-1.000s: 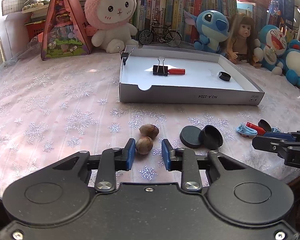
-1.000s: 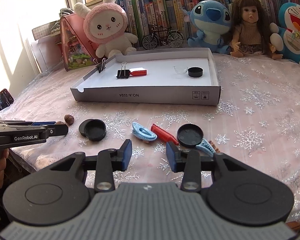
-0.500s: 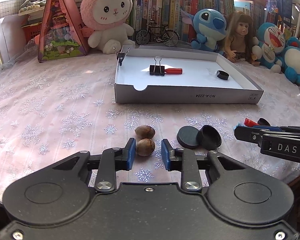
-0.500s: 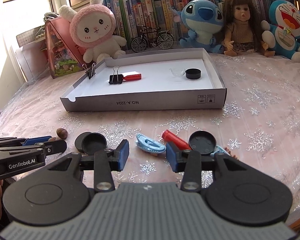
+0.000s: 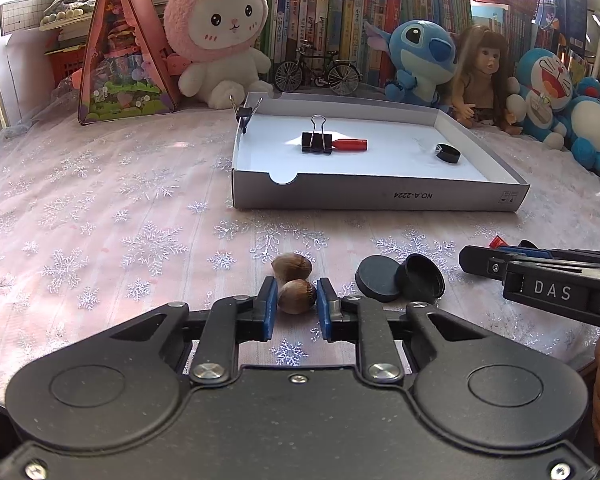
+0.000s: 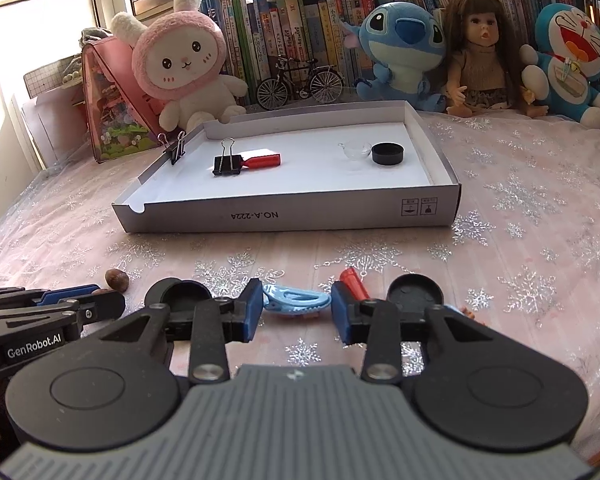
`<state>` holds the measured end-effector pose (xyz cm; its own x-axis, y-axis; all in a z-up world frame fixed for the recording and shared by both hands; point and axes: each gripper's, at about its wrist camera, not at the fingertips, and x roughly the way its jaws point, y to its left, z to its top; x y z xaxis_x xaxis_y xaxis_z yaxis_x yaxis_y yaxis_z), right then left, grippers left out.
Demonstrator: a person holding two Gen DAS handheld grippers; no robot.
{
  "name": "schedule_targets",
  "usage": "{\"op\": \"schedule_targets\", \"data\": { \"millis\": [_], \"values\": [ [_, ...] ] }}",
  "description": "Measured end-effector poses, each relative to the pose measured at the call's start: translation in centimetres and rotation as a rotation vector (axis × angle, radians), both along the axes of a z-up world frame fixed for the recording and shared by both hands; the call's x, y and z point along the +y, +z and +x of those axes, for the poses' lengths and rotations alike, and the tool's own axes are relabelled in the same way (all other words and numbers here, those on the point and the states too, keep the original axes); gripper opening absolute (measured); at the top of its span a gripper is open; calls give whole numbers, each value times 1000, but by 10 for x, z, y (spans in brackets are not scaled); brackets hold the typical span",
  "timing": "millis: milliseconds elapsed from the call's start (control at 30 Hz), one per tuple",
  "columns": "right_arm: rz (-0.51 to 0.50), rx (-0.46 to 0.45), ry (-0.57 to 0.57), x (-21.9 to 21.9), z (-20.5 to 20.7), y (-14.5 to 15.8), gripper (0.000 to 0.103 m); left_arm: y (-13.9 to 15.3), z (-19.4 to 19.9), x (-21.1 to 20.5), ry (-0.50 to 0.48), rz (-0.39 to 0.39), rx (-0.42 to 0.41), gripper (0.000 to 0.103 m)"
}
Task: Organize rigid objects
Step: 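Close the left tool on the brown nut while the right tool grasps the blue hair clip, then carry the nut in the left tool and blue clip in the right tool over the tray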
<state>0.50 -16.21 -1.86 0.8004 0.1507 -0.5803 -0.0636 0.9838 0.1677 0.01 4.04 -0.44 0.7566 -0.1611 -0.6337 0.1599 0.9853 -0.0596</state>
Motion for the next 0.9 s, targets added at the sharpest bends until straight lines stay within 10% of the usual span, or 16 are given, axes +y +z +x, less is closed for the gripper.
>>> {"op": "schedule_targets", "data": {
  "millis": [900],
  "values": [
    [18,-73,-86,-44,64,59,42,74,100,-3,-39,-52,-55,20]
  ]
}}
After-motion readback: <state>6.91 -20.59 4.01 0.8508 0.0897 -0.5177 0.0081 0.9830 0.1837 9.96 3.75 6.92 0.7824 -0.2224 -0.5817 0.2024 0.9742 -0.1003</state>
